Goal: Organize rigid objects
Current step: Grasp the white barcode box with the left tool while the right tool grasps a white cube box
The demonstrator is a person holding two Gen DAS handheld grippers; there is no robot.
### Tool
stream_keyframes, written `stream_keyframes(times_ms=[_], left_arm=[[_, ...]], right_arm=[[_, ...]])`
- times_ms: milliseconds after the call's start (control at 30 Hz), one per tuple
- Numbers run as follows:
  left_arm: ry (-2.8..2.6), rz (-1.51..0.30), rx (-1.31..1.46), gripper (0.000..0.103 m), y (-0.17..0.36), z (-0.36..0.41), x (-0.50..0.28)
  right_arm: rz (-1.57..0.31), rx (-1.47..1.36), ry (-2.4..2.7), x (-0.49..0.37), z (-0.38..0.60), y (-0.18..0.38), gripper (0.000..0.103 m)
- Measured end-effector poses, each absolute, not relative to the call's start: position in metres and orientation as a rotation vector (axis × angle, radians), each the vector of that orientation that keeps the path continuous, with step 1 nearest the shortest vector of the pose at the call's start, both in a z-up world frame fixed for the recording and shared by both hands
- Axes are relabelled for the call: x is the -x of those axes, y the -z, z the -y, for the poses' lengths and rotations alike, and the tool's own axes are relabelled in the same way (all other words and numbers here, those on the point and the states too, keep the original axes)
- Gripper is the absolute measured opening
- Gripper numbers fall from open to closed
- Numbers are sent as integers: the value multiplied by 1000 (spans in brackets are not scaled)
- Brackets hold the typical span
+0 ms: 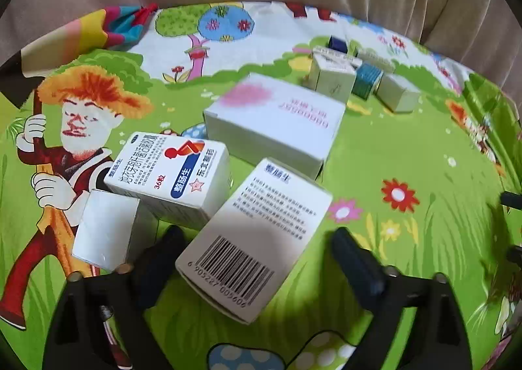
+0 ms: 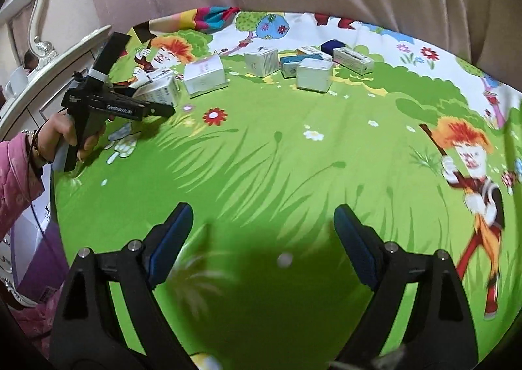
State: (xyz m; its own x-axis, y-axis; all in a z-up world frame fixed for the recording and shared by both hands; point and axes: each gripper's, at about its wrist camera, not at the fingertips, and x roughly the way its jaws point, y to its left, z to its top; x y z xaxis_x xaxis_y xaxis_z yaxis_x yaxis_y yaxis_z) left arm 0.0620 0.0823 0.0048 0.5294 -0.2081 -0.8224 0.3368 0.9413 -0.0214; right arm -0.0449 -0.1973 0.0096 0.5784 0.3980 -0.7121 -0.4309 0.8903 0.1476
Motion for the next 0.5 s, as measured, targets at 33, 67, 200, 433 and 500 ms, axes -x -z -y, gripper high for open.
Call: stream_keyframes(times_ms=[33,67,200,433,500], left_arm=[[350,-944,-131,42,-7,-79,-58],[387,-942,-100,41,-9,-76,-52],[425,-917,-31,41,-11,-60,-18],[448,-892,60,72,-8,-52,0],[422,-892,61,78,-6,-46,-5]], right_arm=[[-827,53,-485,38,199,-7,90],[-834,67,-477,30,200,-5,90],[-888,101,-455,-10,205,7,90],[-901,242,-532,-91,184,12,96],[-903,248,-552,-116,177,12,97]])
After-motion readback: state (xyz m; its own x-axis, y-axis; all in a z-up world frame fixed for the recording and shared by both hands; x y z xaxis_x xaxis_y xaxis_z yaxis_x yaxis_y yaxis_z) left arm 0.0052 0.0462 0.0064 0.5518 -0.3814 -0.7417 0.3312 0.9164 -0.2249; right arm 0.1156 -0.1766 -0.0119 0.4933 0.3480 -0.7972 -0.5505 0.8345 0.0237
